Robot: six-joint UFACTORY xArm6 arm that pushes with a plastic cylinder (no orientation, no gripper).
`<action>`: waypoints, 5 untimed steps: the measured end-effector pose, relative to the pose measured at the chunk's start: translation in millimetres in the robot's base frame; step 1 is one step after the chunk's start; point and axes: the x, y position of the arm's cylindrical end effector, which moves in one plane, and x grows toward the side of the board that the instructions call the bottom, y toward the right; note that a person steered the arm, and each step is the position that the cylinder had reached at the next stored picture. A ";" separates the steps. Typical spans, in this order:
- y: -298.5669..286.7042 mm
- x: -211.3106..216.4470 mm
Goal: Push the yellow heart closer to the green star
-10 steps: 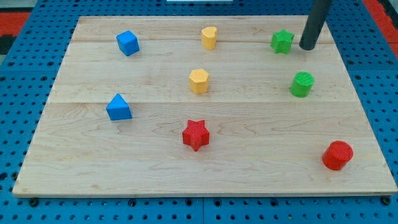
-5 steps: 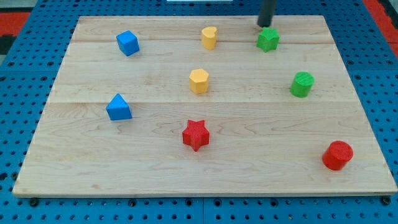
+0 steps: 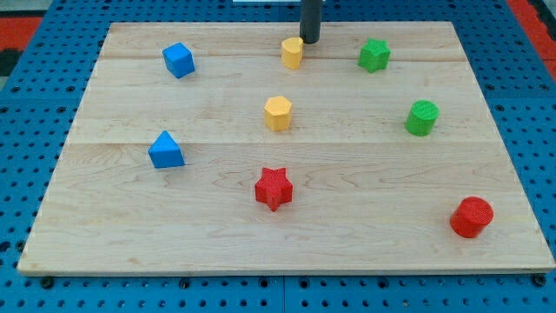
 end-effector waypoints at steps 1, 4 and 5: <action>-42.1 -12.3; -29.7 30.9; -48.5 71.4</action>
